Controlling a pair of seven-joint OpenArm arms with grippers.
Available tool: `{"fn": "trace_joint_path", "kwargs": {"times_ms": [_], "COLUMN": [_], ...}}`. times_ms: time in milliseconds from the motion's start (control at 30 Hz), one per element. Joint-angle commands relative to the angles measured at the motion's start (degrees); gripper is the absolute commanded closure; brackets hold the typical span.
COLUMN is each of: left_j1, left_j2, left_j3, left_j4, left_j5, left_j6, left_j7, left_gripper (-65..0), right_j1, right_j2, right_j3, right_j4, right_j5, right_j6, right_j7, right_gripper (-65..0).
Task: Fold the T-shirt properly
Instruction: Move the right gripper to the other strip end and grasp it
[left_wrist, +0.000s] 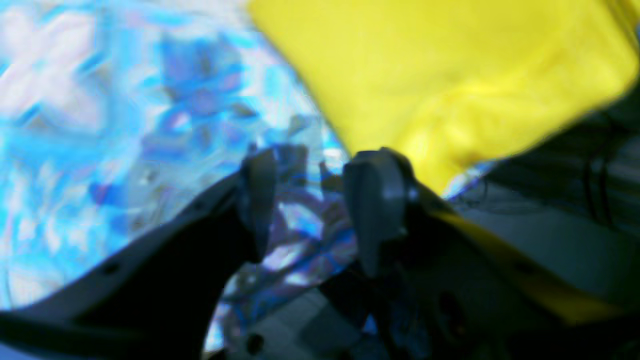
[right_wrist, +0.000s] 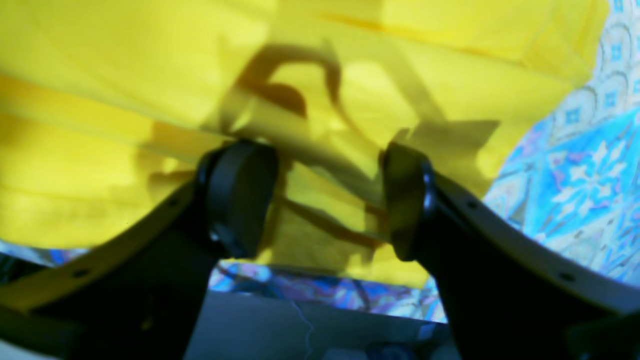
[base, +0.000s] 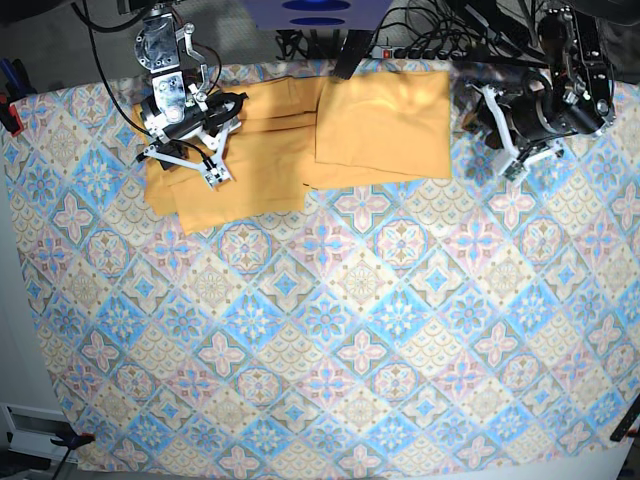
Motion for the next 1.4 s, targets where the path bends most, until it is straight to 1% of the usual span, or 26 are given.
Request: {"fn": "trace_joint_path", "kwargs": {"times_ms": [0, 100, 167, 233, 333, 500, 567, 700, 967, 1000, 1067, 1200, 1300, 1367], "left_j1": [0.4, 0.4, 0.6, 0.5, -0.3, -0.4, -0.5, -1.0, -0.8, -0.9, -0.9, -0.4, -1.1, -1.9], "left_j2": [0.4, 1.3, 2.9, 3.7, 3.7, 3.3, 2.3, 2.2, 2.6, 2.6, 2.6, 2.3, 2.3, 2.2], "left_j3": [-1.3, -1.6, -1.8, -1.8, -1.4, -1.4, -1.4, -1.5, -1.2, -0.3, 2.6, 6.7, 7.4, 7.5], "left_j4": [0.4, 0.1, -1.1, -3.3, -7.0, -5.2, -4.0, -3.5, -3.9, -3.9, -3.9, -6.0, -12.8, -14.8], "left_j5": [-0.6, -0.6, -0.8, -0.5, -0.8, -0.2, -0.6, -0.3, -0.9, -0.9, -0.9, -0.9, -0.9, -1.3], "left_j6": [0.2, 0.2, 0.2, 0.2, 0.2, 0.2, 0.2, 0.2, 0.2, 0.2, 0.2, 0.2, 0.2, 0.2], "left_j7": [0.2, 0.5, 1.8, 2.1, 2.3, 2.3, 3.3, 5.6, 5.6, 5.6, 5.2, 0.4, -1.6, -3.0], "left_gripper": [-28.8, -29.1, -29.1, -29.0, -29.0, -29.8, -29.8, -29.8, -29.8, -29.8, -29.8, -29.8, -29.8, -29.8], "right_j1": [0.1, 0.1, 0.1, 0.1, 0.0, 0.0, 0.0, 0.1, 0.1, 0.1, 0.1, 0.0, -1.5, -2.2], "right_j2": [0.1, 0.1, 0.1, 0.1, 0.0, 0.0, 0.0, 0.0, 0.0, 0.0, 0.0, 0.0, 0.0, 0.0], "right_j3": [0.1, 0.1, 0.1, 0.1, 0.1, 0.1, 0.1, 0.1, 0.1, 0.1, 0.1, 0.2, 2.4, 4.3], "right_j4": [1.2, 1.2, 1.2, 1.2, 1.2, 1.2, 1.2, 1.2, 1.2, 1.2, 1.3, 3.6, 7.5, 8.9], "right_j5": [0.0, 0.0, 0.0, 0.0, 0.0, 0.0, 0.0, 0.0, -0.1, -0.1, -0.1, -0.1, -0.1, -0.2], "right_j6": [-0.1, -0.1, -0.1, -0.1, -0.1, -0.1, -0.1, -0.1, -0.1, -0.1, -0.1, -0.2, -0.2, -0.2], "right_j7": [0.3, 0.3, 0.3, 0.3, 0.3, 0.3, 0.3, 0.3, 0.3, 0.3, 0.3, 0.3, 0.3, 0.3], "right_gripper": [-36.3, -36.3, -36.3, -36.3, -36.3, -36.3, -36.3, -36.3, -36.3, -36.3, -36.3, -36.3, -36.3, -36.3]}}
